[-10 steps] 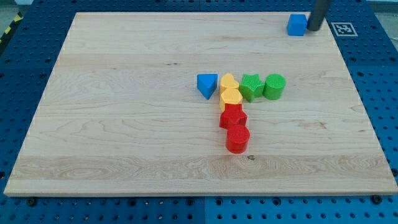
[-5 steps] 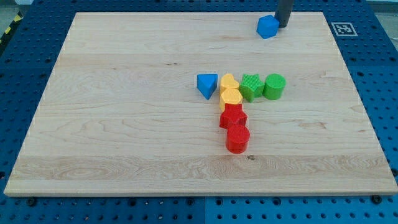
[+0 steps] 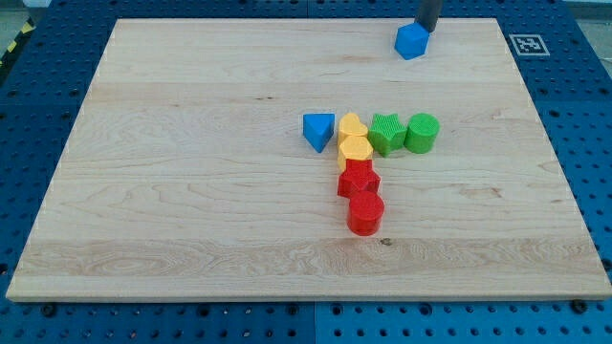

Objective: Slide the blue cube left and down

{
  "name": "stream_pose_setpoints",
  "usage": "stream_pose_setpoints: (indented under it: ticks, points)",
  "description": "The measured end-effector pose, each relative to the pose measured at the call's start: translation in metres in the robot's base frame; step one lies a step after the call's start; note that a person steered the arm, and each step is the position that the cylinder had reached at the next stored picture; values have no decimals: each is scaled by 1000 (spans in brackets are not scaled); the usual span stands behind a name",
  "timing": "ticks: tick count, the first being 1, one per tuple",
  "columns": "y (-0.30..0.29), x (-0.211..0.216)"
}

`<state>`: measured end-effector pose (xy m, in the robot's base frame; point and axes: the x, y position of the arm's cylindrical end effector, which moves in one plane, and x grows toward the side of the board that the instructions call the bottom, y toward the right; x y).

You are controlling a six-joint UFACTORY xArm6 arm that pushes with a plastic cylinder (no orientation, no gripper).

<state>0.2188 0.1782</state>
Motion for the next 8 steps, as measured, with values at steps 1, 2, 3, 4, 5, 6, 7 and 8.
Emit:
stream_pose_setpoints:
  ticks: [1, 2, 3, 4, 5, 6, 7, 8]
  points:
    - [-2, 12]
    - [-7, 26]
    - [-27, 37]
    - [-55, 44]
    - [-72, 52]
    - [-74, 53]
    - [-75, 63]
    - [-80, 76]
